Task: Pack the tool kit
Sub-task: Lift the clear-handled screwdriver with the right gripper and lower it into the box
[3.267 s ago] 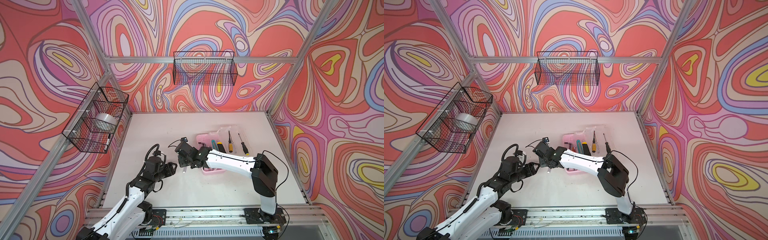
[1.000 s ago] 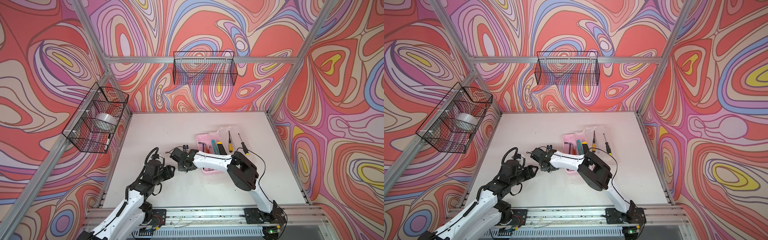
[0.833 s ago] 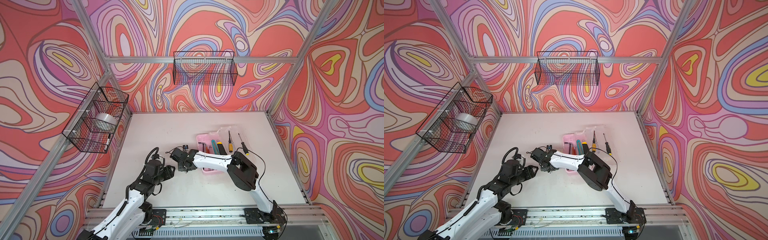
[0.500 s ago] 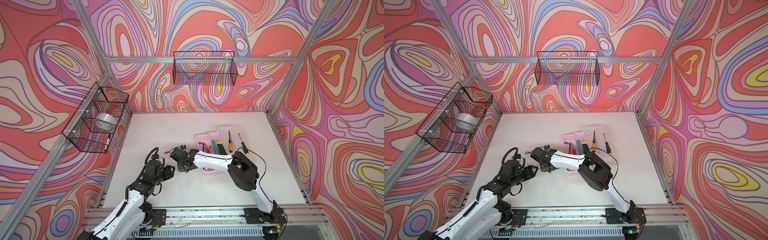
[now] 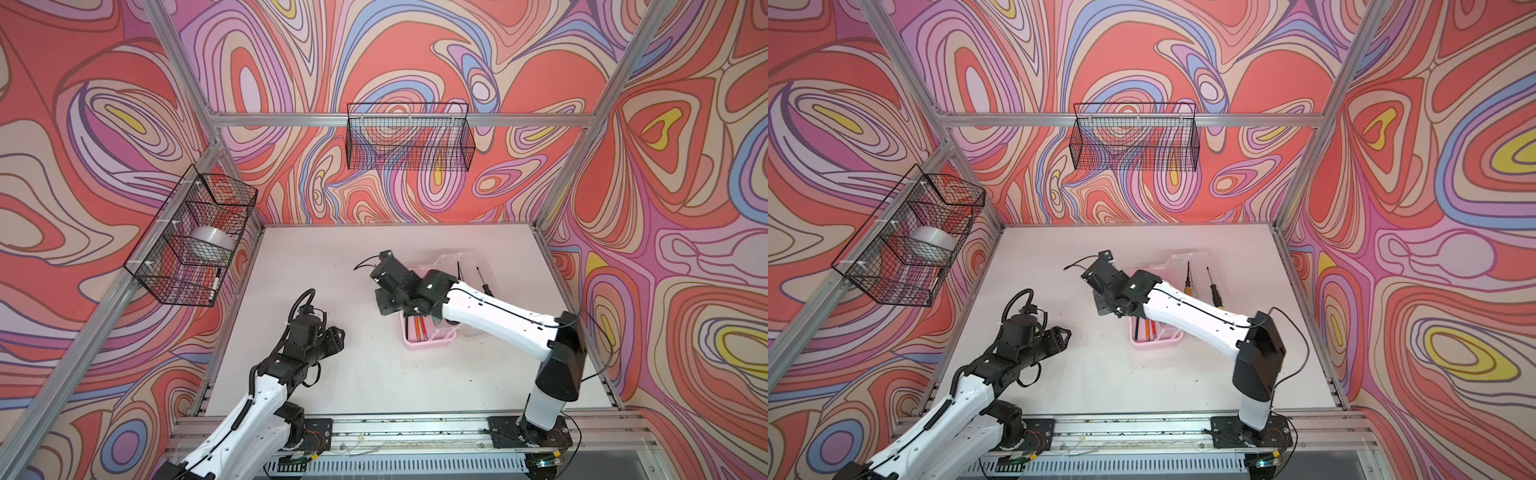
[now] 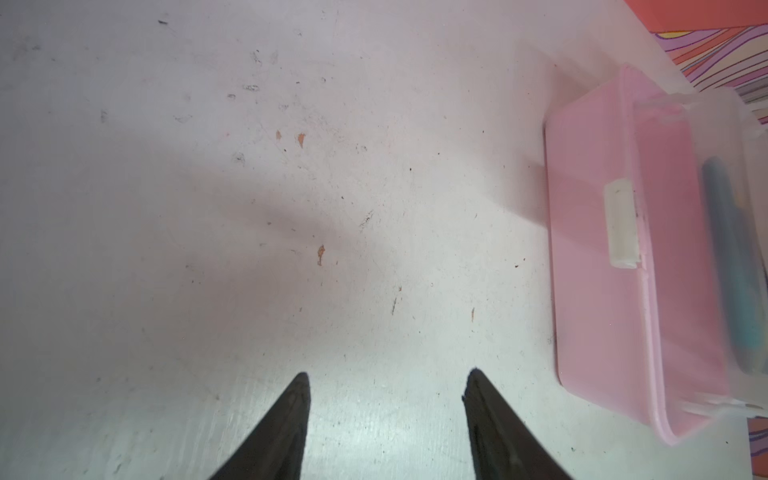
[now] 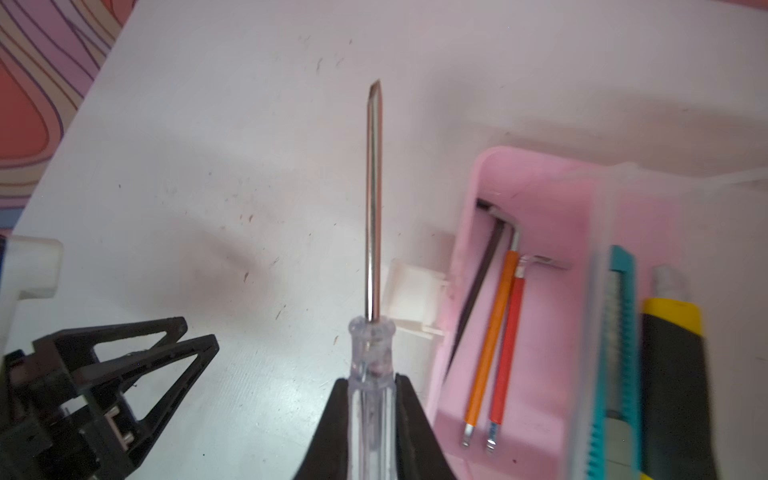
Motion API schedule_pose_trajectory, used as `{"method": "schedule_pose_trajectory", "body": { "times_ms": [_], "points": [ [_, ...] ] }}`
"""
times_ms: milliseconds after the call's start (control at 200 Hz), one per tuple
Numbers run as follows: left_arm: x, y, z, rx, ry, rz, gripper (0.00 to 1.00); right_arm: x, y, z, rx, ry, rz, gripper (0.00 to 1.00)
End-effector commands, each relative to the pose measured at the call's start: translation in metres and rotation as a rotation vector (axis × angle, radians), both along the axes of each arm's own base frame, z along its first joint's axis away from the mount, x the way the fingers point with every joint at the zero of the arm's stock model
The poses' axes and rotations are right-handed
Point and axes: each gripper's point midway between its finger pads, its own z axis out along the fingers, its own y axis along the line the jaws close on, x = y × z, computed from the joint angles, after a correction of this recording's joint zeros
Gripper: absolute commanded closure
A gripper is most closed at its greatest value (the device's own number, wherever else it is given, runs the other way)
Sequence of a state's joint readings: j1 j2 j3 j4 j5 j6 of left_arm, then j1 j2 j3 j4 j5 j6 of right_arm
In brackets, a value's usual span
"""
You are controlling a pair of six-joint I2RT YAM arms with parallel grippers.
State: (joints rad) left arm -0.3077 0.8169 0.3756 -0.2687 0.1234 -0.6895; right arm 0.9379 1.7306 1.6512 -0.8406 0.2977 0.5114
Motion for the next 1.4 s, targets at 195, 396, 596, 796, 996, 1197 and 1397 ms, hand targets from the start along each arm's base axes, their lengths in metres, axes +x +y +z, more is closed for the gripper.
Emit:
{"method": "schedule_pose_trajectory", "body": {
  "times_ms": [195,396,596,796,996,1197,1397],
  "points": [
    [0.071,-0.044,0.07,-0.074,-0.155,-0.101,0.4,0.028,-0.18,0.018,-0.192,-0.048,-0.284,1.0],
    [0.109,-0.076,0.096,-0.087,-0.197,-0.173,0.41,0.025,-0.234,0.006,-0.24,-0.01,-0.363,1.0],
    [0.135,-0.101,0.107,-0.106,-0.205,-0.226,0.41,0.024,-0.241,-0.026,-0.249,0.051,-0.355,1.0],
    [0.142,-0.114,0.11,-0.112,-0.203,-0.252,0.41,0.028,-0.246,-0.051,-0.282,0.099,-0.362,1.0],
    [0.143,-0.12,0.107,-0.114,-0.195,-0.263,0.4,0.029,-0.248,-0.06,-0.287,0.124,-0.363,0.9],
    [0.145,-0.133,0.108,-0.113,-0.192,-0.29,0.41,0.028,-0.251,-0.063,-0.288,0.135,-0.361,0.68],
    [0.155,-0.14,0.106,-0.096,-0.191,-0.301,0.4,0.027,-0.255,-0.049,-0.251,0.096,-0.394,0.58]
  ]
}}
